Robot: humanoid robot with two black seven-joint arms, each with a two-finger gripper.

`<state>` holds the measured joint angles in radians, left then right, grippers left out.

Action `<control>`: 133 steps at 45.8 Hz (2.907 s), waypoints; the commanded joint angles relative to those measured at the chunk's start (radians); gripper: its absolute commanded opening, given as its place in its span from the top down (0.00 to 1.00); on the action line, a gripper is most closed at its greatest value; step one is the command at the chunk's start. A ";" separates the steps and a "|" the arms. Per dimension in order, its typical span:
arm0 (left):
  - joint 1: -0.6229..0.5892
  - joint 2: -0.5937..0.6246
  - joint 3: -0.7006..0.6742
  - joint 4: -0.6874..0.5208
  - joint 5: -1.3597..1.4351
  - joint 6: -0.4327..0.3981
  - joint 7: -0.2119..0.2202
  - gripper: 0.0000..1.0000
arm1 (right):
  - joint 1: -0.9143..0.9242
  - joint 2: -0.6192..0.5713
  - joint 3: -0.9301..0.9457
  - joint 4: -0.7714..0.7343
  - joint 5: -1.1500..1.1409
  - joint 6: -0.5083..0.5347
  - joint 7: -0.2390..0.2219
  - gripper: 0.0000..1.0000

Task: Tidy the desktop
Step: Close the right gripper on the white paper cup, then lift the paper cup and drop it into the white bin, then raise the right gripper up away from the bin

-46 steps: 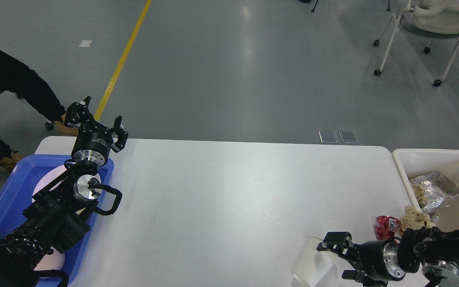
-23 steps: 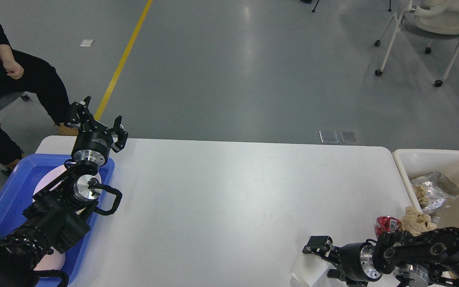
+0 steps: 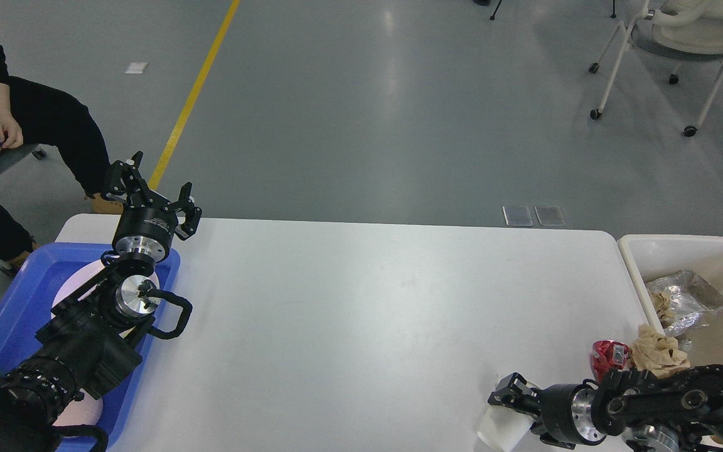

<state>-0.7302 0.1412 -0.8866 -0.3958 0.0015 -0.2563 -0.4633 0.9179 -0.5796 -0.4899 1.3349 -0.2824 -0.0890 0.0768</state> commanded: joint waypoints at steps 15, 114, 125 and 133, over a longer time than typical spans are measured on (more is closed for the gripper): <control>0.000 0.000 0.000 0.000 0.000 0.000 0.000 0.03 | 0.490 -0.255 -0.116 0.176 -0.006 0.234 0.006 1.00; 0.000 0.000 0.000 0.000 0.000 0.000 0.000 0.03 | -0.018 0.182 -0.609 -1.286 0.413 0.293 -0.043 0.00; 0.000 0.000 0.000 0.000 0.000 0.000 0.000 0.03 | 0.392 0.178 -0.575 -0.904 0.407 0.325 -0.037 0.00; 0.000 0.000 0.000 0.000 0.000 0.000 0.000 0.03 | 0.751 0.172 -0.578 -0.410 0.393 0.374 -0.032 0.00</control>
<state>-0.7302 0.1410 -0.8866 -0.3957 0.0015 -0.2562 -0.4633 1.4575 -0.4051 -1.0652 0.6297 0.1160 0.2570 0.0429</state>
